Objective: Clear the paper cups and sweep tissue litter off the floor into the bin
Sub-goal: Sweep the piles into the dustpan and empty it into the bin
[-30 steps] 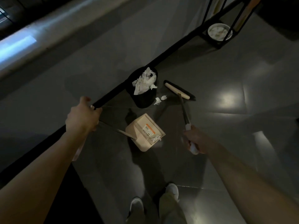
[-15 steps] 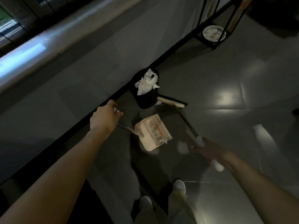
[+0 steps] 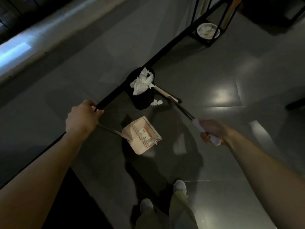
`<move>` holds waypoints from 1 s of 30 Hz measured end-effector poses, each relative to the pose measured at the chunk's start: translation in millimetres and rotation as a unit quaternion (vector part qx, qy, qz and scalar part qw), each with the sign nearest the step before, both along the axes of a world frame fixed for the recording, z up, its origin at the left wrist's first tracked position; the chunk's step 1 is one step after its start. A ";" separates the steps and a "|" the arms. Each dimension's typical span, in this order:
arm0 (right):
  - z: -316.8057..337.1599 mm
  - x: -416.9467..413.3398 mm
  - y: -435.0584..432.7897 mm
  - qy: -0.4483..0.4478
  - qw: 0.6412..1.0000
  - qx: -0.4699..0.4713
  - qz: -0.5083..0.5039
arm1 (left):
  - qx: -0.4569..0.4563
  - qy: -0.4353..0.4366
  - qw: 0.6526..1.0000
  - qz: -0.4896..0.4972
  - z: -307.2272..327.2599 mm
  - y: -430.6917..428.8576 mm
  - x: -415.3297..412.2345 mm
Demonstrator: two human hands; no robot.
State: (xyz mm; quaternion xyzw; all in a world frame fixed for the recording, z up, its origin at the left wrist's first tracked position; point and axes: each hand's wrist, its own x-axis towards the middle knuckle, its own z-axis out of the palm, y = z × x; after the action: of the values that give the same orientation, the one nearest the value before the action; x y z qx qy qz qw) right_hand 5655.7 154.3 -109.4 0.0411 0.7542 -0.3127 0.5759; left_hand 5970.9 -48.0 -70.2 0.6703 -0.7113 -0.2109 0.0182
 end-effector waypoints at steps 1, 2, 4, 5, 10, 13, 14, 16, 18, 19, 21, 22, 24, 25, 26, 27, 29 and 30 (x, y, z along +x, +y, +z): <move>-2.1 0.8 -1.7 -0.003 1.000 0.006 0.009 | 0.000 0.001 1.000 0.007 -1.6 -2.7 1.7; -3.4 1.9 -0.9 -0.006 1.000 0.015 0.013 | 0.000 0.001 1.000 0.015 -2.6 -5.4 2.5; -2.2 4.8 8.0 0.005 0.999 0.030 0.044 | -0.005 0.003 1.000 0.023 -3.8 -10.7 1.7; -0.2 6.4 14.2 0.013 0.997 0.038 0.067 | -0.008 0.005 1.000 0.023 -4.1 -12.9 1.0; 21.4 15.3 43.6 0.024 0.983 0.099 0.152 | -0.007 0.003 0.999 0.034 -1.4 -19.0 -3.7; 39.1 18.4 57.0 0.046 0.971 0.101 0.211 | -0.005 -0.003 1.000 0.024 1.0 -16.3 -4.3; 45.5 17.5 61.2 0.051 0.969 0.098 0.220 | -0.005 -0.002 1.000 0.018 2.0 -14.3 -4.5; 57.3 14.3 69.1 0.044 0.974 0.079 0.207 | -0.006 -0.001 1.000 0.007 3.9 -9.5 -3.9; 65.2 11.0 76.0 0.026 0.979 0.058 0.192 | -0.009 -0.002 1.000 0.001 4.4 -4.6 -1.7; 68.0 11.6 77.4 0.022 0.980 0.054 0.192 | -0.009 -0.003 1.000 -0.001 4.0 -2.5 0.3; 69.7 15.9 75.1 0.021 0.980 0.053 0.192 | -0.005 -0.001 1.000 -0.008 2.3 0.8 5.0; 67.2 19.1 71.2 0.028 0.978 0.052 0.199 | -0.005 0.000 1.000 -0.007 1.4 2.1 7.5; 61.0 27.6 61.1 0.041 0.974 0.055 0.217 | -0.007 0.003 1.000 0.001 0.4 3.4 11.7; 58.7 31.4 55.1 0.049 0.971 0.055 0.228 | -0.008 0.002 1.000 0.007 -0.2 2.9 13.9; 56.6 36.0 50.3 0.056 0.970 0.046 0.234 | -0.007 -0.002 1.000 0.010 -0.4 2.3 15.9; 54.8 39.5 46.3 0.061 0.968 0.034 0.243 | -0.002 -0.008 1.000 0.014 0.2 1.6 17.6; 53.6 47.3 41.8 0.049 0.975 0.021 0.215 | 0.009 -0.014 1.000 0.024 1.6 0.0 20.2; 54.6 50.6 40.9 0.035 0.982 0.017 0.187 | 0.013 -0.011 0.999 0.033 2.5 -0.8 20.4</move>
State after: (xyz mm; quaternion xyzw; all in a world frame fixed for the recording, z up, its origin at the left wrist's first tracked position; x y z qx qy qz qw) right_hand 5706.3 195.2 -54.8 -0.1018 0.7736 -0.1884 0.5964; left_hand 5991.4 -48.8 -67.7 0.6961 -0.6859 -0.2118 0.0084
